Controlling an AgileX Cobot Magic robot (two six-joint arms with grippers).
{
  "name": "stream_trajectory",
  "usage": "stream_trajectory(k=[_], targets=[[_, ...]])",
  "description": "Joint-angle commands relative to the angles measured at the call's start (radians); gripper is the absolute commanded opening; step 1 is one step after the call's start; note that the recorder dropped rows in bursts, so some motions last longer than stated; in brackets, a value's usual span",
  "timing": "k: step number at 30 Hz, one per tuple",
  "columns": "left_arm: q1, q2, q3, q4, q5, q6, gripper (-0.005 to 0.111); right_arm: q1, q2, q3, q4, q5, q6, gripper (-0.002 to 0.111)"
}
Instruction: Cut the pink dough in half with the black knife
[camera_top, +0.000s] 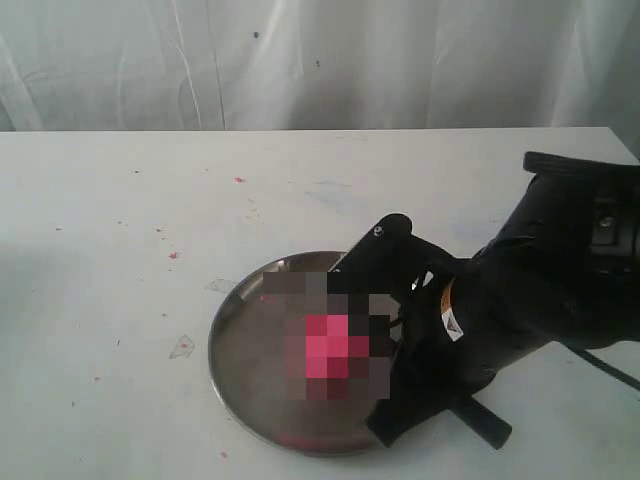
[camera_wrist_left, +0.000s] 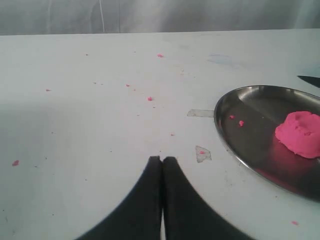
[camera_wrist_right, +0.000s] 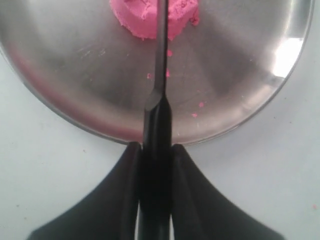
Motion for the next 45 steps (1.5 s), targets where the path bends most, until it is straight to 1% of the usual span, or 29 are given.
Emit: stream_trajectory(k=[1, 10, 29, 30, 32, 33, 34, 35, 36, 37, 38, 41, 42, 43, 45], targets=[[0.003, -0.004, 0.004, -0.006, -0.003, -0.001, 0.000, -0.010, -0.014, -0.001, 0.032, -0.012, 0.007, 0.003], [0.003, -0.004, 0.004, -0.006, -0.003, -0.001, 0.000, -0.010, -0.017, -0.001, 0.077, -0.031, 0.007, 0.003], [0.003, -0.004, 0.004, -0.006, -0.016, -0.006, 0.000, -0.010, -0.017, -0.001, 0.069, -0.034, -0.019, 0.003], [0.003, -0.004, 0.004, -0.085, -0.046, -0.087, 0.000, -0.010, -0.017, -0.001, 0.069, -0.041, -0.019, 0.003], [0.003, -0.004, 0.004, -0.167, -0.063, -0.195, 0.000, -0.010, -0.017, -0.001, 0.067, -0.052, -0.019, 0.003], [0.003, -0.004, 0.004, -0.173, -0.080, -0.225, 0.000, -0.010, -0.017, -0.001, 0.065, -0.054, -0.019, 0.003], [0.003, -0.004, 0.004, -0.173, -0.144, -0.238, 0.000, -0.010, -0.015, -0.003, 0.051, -0.054, -0.019, 0.003], [0.003, -0.004, 0.004, -0.182, -0.175, -0.254, 0.000, -0.010, -0.015, -0.003, 0.048, -0.054, -0.019, 0.003], [0.003, -0.004, 0.004, -0.195, -0.213, -0.310, 0.000, -0.010, -0.014, -0.003, 0.042, -0.054, -0.019, 0.003], [0.003, -0.004, 0.004, -0.195, -0.220, -0.395, 0.000, -0.010, -0.013, -0.003, 0.025, -0.054, -0.019, 0.003], [0.003, -0.004, -0.006, -0.195, -0.180, -0.460, 0.000, -0.010, -0.013, -0.003, 0.006, -0.059, -0.019, 0.003], [0.001, -0.004, -0.081, -0.195, -0.063, -0.475, 0.000, -0.010, -0.011, -0.014, -0.013, -0.054, -0.019, 0.003], [0.001, -0.004, -0.115, -0.195, -0.022, -0.472, 0.000, -0.010, -0.011, -0.024, -0.016, -0.050, -0.019, 0.003], [0.001, -0.004, -0.174, -0.195, 0.043, -0.463, 0.000, -0.010, -0.011, -0.040, -0.018, -0.040, -0.019, 0.003], [0.001, -0.004, -0.267, -0.195, 0.156, -0.409, 0.000, -0.010, -0.009, -0.060, -0.020, -0.028, -0.019, 0.003]])
